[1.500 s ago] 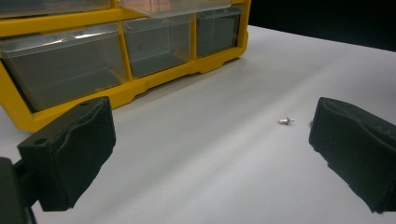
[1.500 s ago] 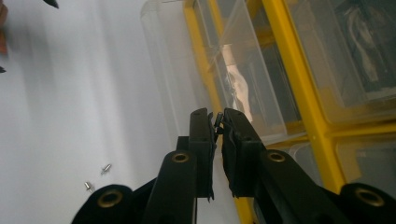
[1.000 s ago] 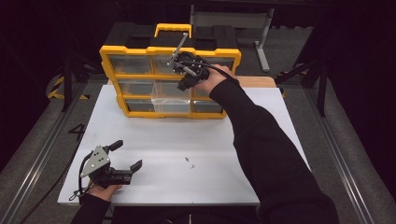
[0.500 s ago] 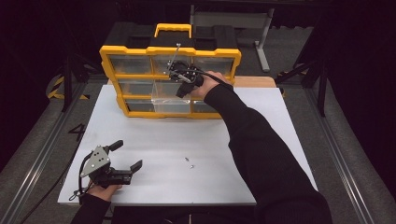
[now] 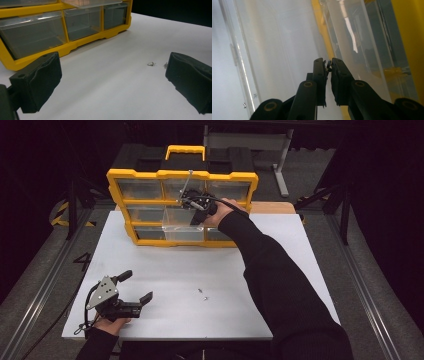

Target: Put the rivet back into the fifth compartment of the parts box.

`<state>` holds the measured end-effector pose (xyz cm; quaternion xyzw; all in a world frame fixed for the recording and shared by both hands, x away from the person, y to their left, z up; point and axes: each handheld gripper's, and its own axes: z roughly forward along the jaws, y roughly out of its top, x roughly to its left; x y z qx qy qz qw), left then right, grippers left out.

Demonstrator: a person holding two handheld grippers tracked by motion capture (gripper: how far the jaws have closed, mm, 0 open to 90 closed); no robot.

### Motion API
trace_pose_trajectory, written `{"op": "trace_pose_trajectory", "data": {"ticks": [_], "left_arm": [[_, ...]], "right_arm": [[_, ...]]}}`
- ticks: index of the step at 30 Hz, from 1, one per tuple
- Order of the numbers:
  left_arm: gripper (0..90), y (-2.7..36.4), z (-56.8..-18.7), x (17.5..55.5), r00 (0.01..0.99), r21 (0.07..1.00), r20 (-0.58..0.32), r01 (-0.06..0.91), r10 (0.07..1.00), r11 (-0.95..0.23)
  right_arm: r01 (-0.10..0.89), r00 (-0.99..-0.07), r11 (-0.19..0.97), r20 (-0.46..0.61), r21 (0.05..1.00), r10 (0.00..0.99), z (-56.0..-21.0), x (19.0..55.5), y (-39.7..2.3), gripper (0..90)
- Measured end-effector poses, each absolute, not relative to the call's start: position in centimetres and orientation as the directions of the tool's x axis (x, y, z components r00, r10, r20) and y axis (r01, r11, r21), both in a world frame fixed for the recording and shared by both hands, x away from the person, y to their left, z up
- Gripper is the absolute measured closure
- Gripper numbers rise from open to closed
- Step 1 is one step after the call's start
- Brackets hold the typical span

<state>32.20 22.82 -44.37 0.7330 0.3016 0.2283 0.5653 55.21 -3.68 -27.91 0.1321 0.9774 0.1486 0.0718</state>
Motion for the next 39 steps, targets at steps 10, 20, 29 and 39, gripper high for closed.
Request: {"op": "trace_pose_trajectory", "data": {"ticks": [10,20,29,39], "left_arm": [[1.3,22.8,-44.4,32.2,0.715,0.966,-0.006,0.184,0.699,-0.18],[1.2,22.8,-44.4,32.2,0.715,0.967,-0.008,0.183,0.699,-0.176],[1.3,22.7,-44.5,32.3,0.712,0.966,-0.008,0.187,0.702,-0.178],[1.2,22.6,-44.6,32.3,0.711,0.965,-0.007,0.19,0.703,-0.183]], "right_arm": [[0.235,-0.955,0.921,-0.103,0.309,0.279,-27.8,55.2,-3.7,74.5],[0.193,-0.928,0.897,-0.222,0.397,0.298,-24.9,53.1,-5.1,64.7],[0.149,-0.914,0.849,-0.258,0.507,0.314,-22.4,49.4,-7.4,47.4],[0.135,-0.925,0.83,-0.232,0.54,0.301,-23.4,45.6,-9.7,27.5]]}}
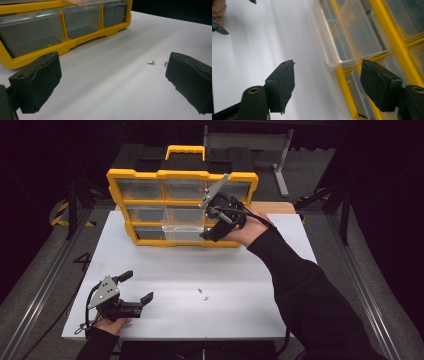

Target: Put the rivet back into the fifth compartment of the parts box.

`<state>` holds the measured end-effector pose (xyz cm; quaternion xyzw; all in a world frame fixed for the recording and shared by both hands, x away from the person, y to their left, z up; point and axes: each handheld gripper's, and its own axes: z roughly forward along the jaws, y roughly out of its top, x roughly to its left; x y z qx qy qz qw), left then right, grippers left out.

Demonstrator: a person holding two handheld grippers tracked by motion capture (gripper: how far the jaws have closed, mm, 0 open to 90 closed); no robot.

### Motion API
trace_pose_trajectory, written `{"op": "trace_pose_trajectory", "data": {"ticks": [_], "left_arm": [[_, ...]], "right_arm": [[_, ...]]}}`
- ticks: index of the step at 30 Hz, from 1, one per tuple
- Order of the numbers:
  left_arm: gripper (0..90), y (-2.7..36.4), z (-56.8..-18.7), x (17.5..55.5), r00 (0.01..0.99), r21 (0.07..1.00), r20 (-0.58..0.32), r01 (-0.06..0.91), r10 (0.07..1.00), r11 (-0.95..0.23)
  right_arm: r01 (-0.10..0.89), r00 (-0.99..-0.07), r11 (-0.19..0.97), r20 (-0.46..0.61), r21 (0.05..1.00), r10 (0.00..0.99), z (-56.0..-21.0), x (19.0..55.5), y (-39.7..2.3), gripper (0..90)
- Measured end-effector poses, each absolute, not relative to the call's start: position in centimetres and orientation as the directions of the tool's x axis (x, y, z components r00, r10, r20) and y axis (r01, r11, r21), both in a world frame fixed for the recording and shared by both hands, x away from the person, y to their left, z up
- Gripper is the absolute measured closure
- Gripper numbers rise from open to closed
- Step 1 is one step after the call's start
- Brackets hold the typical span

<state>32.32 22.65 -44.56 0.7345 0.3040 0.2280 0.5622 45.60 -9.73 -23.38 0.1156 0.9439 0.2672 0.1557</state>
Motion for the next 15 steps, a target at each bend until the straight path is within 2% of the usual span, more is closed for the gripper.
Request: {"op": "trace_pose_trajectory", "data": {"ticks": [15], "left_arm": [[1.1,22.7,-44.5,32.3,0.712,0.965,-0.008,0.189,0.702,-0.181]], "right_arm": [[0.118,-0.945,0.857,-0.208,0.501,0.252,-28.1,42.7,-10.0,27.3]]}}
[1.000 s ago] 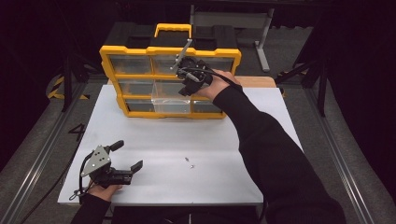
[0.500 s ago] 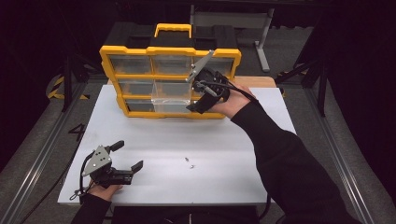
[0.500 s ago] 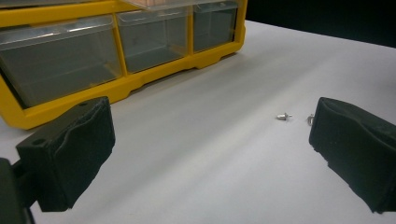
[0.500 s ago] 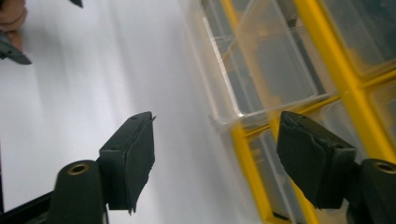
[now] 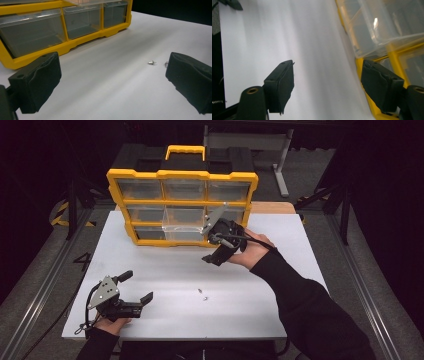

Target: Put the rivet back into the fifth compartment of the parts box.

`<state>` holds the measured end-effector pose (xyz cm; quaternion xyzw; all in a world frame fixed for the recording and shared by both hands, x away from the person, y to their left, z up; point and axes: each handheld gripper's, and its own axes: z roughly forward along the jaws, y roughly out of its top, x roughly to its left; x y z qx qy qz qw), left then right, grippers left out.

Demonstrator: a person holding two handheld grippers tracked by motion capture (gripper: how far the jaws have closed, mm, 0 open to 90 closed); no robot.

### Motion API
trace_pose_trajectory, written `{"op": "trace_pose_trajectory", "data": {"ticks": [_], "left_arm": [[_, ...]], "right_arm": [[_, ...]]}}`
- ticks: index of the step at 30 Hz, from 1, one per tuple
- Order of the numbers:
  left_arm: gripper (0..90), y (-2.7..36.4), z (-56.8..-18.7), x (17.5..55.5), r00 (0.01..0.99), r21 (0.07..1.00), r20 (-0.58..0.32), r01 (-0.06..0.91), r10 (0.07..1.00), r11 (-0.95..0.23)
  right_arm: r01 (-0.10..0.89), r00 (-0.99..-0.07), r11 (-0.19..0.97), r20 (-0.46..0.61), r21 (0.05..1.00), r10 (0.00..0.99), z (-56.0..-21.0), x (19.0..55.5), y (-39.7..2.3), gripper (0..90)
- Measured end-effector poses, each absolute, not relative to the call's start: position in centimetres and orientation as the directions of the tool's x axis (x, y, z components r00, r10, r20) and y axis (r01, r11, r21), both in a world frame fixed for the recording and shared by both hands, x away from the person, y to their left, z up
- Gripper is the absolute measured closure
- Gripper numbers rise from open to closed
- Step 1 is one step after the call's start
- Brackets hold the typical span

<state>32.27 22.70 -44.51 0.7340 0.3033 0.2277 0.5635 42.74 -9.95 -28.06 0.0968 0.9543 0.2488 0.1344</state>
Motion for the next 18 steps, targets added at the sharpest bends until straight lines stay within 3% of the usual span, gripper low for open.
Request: {"op": "trace_pose_trajectory", "data": {"ticks": [18], "left_arm": [[1.1,22.6,-44.5,32.3,0.713,0.965,-0.005,0.188,0.701,-0.185]], "right_arm": [[0.146,-0.959,0.892,-0.16,0.427,0.234,-35.4,40.8,-9.9,26.7]]}}
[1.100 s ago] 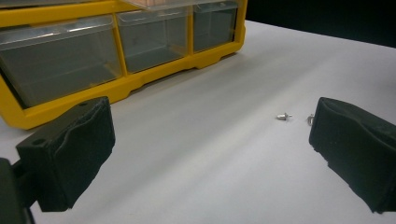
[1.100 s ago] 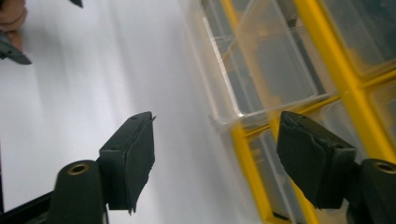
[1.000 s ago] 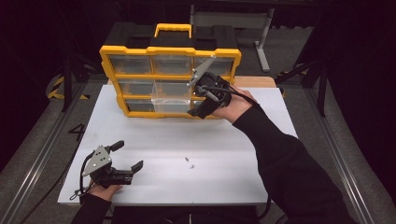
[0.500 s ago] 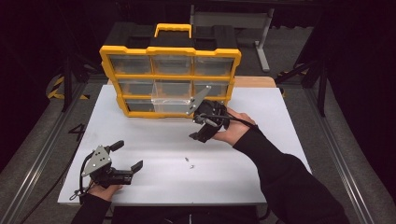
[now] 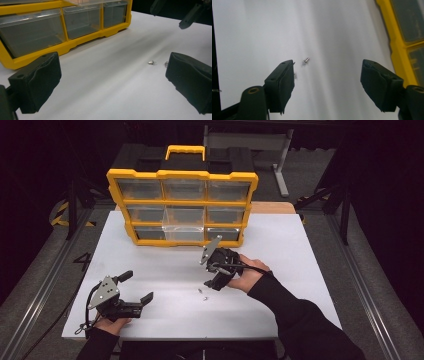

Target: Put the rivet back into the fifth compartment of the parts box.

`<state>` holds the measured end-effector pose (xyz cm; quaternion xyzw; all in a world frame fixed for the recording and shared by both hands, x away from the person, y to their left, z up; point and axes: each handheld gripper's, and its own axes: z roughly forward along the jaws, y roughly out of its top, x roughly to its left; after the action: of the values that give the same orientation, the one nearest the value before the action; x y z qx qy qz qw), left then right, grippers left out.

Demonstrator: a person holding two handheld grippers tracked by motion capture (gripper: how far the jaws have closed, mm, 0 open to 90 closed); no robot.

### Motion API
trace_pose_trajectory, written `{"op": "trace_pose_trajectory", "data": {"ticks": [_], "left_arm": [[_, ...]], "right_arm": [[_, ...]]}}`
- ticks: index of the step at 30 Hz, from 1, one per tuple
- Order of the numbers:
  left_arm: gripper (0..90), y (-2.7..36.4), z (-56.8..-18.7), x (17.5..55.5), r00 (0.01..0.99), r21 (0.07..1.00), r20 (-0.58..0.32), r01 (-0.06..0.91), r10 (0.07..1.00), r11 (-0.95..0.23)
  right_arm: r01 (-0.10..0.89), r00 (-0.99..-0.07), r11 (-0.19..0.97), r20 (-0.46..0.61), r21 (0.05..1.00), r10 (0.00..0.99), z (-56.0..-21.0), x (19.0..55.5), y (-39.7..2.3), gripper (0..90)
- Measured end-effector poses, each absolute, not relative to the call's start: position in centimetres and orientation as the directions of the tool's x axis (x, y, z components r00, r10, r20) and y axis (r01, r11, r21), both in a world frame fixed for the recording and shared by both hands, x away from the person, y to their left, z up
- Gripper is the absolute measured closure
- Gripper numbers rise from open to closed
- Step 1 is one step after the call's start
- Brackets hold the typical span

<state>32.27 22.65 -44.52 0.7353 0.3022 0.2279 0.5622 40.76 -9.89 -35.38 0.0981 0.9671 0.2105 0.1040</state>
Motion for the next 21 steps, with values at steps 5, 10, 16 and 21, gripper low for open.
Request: {"op": "trace_pose_trajectory", "data": {"ticks": [5,10,16,21], "left_arm": [[1.1,22.6,-44.5,32.3,0.713,0.965,-0.004,0.188,0.701,-0.185],[1.1,22.6,-44.5,32.3,0.713,0.964,-0.004,0.188,0.701,-0.186],[1.1,22.6,-44.5,32.3,0.713,0.964,-0.005,0.189,0.701,-0.185],[1.1,22.6,-44.5,32.3,0.714,0.964,-0.005,0.189,0.7,-0.186]], "right_arm": [[0.135,-0.965,0.902,-0.152,0.409,0.213,-36.6,40.5,-9.7,25.0],[0.135,-0.968,0.911,-0.144,0.389,0.205,-37.9,40.3,-9.4,23.7],[0.139,-0.973,0.92,-0.124,0.368,0.196,-39.4,39.9,-8.9,23.8],[0.135,-0.978,0.93,-0.104,0.343,0.18,-40.5,39.6,-8.6,23.4]]}}
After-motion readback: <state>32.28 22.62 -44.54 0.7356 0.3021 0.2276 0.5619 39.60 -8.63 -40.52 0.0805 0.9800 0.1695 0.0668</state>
